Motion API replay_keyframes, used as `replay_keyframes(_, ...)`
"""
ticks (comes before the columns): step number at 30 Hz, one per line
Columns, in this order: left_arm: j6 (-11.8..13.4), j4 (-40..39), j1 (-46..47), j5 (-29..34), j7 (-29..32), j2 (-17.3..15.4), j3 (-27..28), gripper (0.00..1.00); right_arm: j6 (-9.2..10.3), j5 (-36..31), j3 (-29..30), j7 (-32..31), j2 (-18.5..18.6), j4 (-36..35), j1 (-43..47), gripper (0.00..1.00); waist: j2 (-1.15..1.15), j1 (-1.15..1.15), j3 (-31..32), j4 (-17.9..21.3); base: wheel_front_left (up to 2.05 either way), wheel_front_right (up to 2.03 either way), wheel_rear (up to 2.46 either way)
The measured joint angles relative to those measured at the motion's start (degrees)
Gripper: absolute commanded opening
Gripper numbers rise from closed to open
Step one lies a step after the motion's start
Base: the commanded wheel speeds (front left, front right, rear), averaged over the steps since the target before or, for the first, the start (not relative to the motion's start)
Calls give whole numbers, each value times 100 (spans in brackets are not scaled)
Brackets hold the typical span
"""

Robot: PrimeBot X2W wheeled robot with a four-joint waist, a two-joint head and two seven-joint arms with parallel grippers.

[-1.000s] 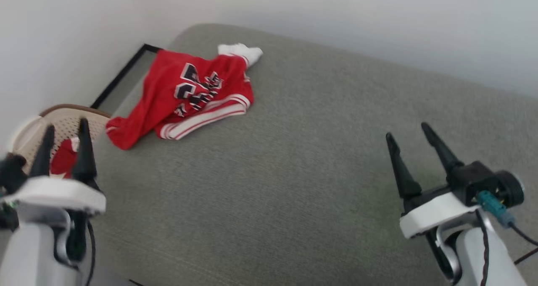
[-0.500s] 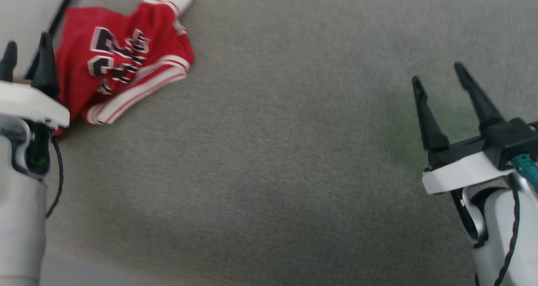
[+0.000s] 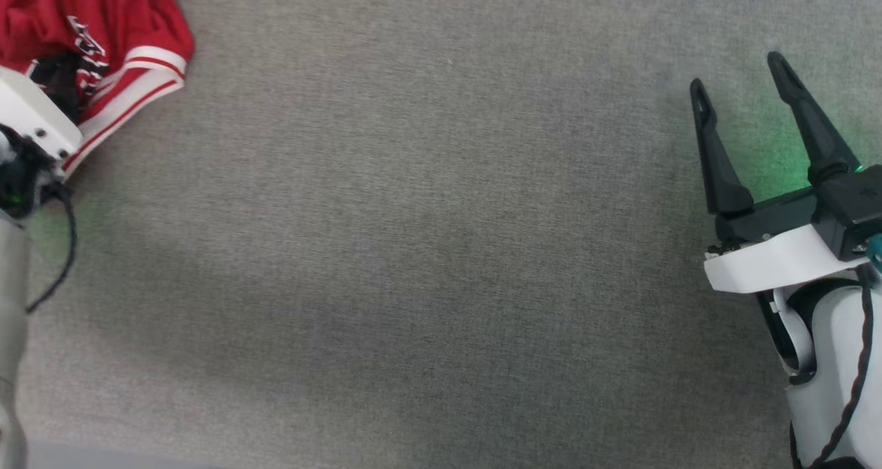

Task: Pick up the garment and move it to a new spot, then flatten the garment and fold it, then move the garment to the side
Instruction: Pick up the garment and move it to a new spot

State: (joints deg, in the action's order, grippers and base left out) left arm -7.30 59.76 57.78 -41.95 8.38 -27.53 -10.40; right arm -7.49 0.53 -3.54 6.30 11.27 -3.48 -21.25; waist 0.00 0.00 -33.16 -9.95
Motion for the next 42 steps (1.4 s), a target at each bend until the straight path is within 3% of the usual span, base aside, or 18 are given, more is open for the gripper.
replay_keyframes(5, 1, 445, 452, -67, 823, -138, -271, 100, 0, -18, 1, -21, 5, -60, -29, 100, 0, 0, -162, 115, 0, 0, 0)
replay_keyframes(12, 5, 844, 772, -131, 1447, -156, -400, 100, 0, -31, -40, -58, -21, -88, -47, 100, 1, 0, -161, 167, 0, 0, 0)
replay_keyframes(13, 7, 862, 773, -156, 1408, -155, -365, 45, 0, -31, -29, -57, -34, -92, -48, 100, 0, 0, -156, 164, 0, 0, 0)
replay_keyframes(14, 7, 890, 772, -202, 1376, -143, -349, 0, 0, -31, -20, -52, -40, -81, -49, 100, 0, 0, -141, 161, 0, 0, 0)
replay_keyframes(23, -1, 726, 443, -144, 539, -188, -661, 0, 0, -10, 218, 140, -186, 187, 105, 100, 0, 0, 379, 36, 0, 0, 0)
replay_keyframes(29, -1, 436, 439, -12, 261, -414, -995, 0, 0, 54, 331, 283, -291, 416, 302, 100, 0, 0, 917, -84, 0, 0, 0)
replay_keyframes(42, -1, -857, 655, 108, 302, -903, -1648, 0, -1, 219, 477, 545, -483, 768, 719, 100, 0, 0, 2125, -341, 0, 0, 0)
